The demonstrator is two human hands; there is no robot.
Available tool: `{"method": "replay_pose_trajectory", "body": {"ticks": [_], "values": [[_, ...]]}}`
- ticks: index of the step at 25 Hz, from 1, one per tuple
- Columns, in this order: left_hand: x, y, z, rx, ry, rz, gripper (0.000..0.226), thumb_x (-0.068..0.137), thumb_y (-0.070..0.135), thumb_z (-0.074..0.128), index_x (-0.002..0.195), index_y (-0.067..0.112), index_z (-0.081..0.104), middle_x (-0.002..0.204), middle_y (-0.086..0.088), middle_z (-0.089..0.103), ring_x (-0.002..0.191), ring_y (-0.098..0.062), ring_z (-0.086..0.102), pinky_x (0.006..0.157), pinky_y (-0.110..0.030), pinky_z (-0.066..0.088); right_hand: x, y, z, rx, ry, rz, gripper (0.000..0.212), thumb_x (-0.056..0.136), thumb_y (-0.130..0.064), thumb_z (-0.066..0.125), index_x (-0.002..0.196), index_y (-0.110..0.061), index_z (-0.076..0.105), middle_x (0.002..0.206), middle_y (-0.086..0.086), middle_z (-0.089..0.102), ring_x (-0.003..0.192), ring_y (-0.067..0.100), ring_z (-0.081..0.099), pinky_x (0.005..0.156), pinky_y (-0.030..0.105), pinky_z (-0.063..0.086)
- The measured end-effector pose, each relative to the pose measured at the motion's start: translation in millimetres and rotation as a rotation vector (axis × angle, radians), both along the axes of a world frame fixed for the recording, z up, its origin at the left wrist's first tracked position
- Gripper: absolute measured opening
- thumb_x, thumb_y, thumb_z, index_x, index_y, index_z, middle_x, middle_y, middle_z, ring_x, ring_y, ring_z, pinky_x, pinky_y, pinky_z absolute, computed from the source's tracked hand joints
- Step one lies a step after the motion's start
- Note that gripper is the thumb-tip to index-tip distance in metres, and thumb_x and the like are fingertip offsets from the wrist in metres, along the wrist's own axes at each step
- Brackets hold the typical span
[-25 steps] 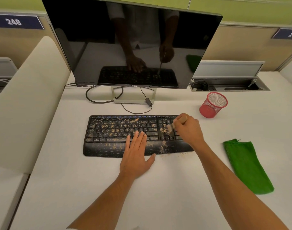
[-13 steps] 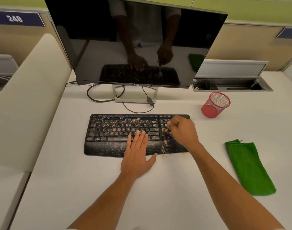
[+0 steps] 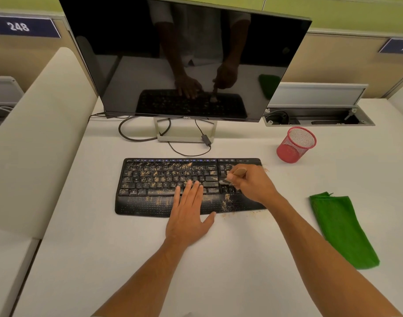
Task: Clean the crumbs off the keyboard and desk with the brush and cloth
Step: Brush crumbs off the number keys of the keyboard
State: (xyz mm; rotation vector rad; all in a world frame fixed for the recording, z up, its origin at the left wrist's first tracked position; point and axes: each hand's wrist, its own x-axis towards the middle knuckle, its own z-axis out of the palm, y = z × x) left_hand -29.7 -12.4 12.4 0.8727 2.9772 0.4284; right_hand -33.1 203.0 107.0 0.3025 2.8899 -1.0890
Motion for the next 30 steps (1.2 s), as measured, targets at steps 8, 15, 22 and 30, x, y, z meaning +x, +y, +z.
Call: {"method": "replay_pose_trajectory", "body": {"ticks": [8,15,22,30], "values": [[0,0,2,-0.009,-0.012,-0.004,0.083,0.095,0.066,0.027,0.157,0.013,0.015,0.165,-0.001,0.006,0.152,-0.015,-0.011,0.122,-0.046,-0.005,-6,-6,3,-0.025,0.087,-0.218,0.021,0.098,-0.025,0.056,0.088,-0.015,0.072,0.074,-0.002,0.071,0.074,0.019,0.069,0.072,0.034,0.056],[0,0,1,-0.010,-0.007,-0.004,0.083,0.095,0.065,0.028,0.157,0.012,0.016,0.165,-0.002,0.008,0.152,-0.016,-0.009,0.122,-0.047,-0.003,10,-26,-5,-0.075,0.005,-0.226,0.025,0.093,-0.016,0.050,0.077,-0.009,0.068,0.067,0.003,0.071,0.062,0.021,0.069,0.063,0.040,0.060],[0,0,1,0.004,-0.009,-0.003,0.083,0.095,0.065,0.028,0.157,0.012,0.017,0.165,-0.002,0.010,0.152,-0.016,-0.007,0.122,-0.047,-0.001,2,-24,0,-0.131,0.027,-0.291,0.036,0.098,-0.016,0.045,0.073,-0.002,0.068,0.063,0.006,0.071,0.052,0.017,0.068,0.049,0.028,0.055],[-1,0,3,-0.010,-0.034,-0.006,0.084,0.094,0.066,0.024,0.157,0.013,0.013,0.165,-0.001,0.006,0.152,-0.016,-0.010,0.123,-0.048,-0.001,7,-17,-6,-0.075,0.077,-0.301,0.031,0.097,-0.019,0.048,0.075,-0.011,0.067,0.063,0.002,0.070,0.055,0.016,0.067,0.054,0.030,0.054]]}}
